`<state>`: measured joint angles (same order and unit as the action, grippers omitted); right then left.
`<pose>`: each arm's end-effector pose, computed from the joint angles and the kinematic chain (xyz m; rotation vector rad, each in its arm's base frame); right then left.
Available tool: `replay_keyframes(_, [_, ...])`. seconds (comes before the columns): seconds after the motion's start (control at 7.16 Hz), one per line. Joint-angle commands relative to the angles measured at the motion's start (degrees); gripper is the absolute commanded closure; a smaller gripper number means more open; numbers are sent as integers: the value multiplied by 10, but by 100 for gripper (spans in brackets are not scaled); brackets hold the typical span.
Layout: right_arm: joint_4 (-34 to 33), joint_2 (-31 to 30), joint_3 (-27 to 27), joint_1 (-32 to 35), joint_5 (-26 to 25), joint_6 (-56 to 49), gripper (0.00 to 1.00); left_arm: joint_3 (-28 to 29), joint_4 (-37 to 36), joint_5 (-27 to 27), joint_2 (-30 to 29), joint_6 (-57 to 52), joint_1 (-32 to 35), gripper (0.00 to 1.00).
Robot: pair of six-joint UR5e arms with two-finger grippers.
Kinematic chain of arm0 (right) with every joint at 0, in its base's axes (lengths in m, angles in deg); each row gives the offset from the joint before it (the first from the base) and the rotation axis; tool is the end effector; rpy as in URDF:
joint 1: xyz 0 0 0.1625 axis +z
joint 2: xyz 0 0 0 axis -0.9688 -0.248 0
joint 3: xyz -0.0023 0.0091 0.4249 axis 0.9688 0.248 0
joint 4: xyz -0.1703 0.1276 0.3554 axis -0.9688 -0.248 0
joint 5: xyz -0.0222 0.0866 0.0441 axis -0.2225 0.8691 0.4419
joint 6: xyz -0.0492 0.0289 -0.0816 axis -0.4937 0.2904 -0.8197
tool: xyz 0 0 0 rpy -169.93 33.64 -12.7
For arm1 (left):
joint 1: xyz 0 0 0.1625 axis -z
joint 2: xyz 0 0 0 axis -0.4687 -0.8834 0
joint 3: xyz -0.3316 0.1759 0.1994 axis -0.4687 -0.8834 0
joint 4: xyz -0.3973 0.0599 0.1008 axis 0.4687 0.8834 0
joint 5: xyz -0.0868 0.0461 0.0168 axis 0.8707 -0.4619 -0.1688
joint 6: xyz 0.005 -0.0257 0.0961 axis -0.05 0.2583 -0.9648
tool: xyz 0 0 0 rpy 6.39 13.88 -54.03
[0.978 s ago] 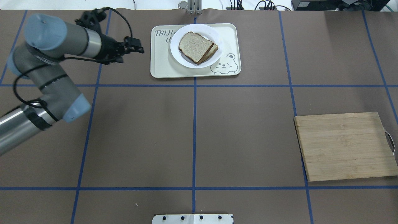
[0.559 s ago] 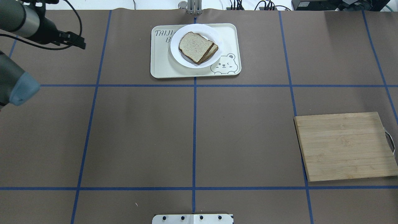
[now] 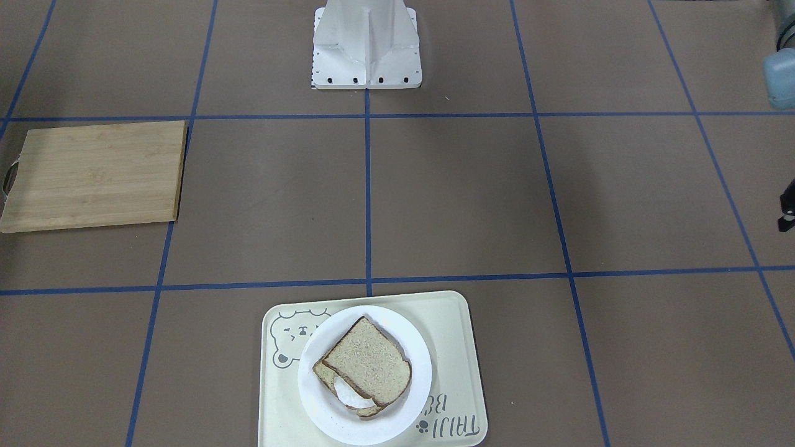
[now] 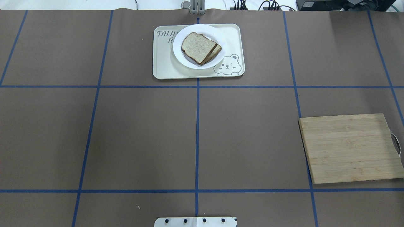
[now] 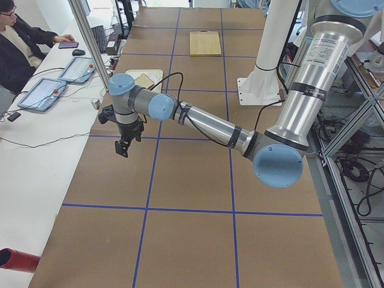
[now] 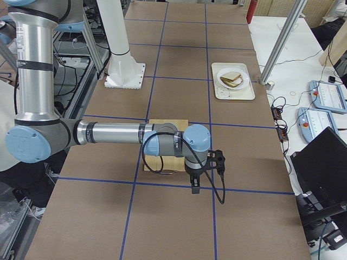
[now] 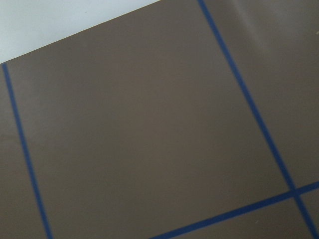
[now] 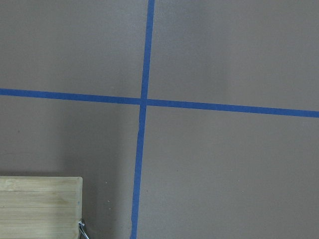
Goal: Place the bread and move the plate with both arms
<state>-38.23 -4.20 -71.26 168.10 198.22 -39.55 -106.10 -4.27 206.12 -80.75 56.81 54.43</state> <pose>0.0867 -0.4698 0.6419 0.0835 -0.7328 -0.0387 0.0101 -0.6191 0.4753 0.2061 0.6629 0.3215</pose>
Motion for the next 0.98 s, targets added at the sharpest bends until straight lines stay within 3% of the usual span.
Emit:
replay_keyframes(0.0, [0, 0, -1, 0, 0, 0, 0, 1, -54, 7, 57, -68, 57, 1])
replay_keyframes(0.28, [0, 1, -1, 0, 0, 0, 0, -11, -21, 8, 111, -67, 78, 1])
replay_keyframes(0.56, [1, 1, -2, 0, 0, 0, 0, -14, -9, 84, 140, -62, 82, 1])
replay_keyframes(0.84, [1, 2, -3, 0, -2, 1, 0, -31, -7, 80, 159, -65, 83, 1])
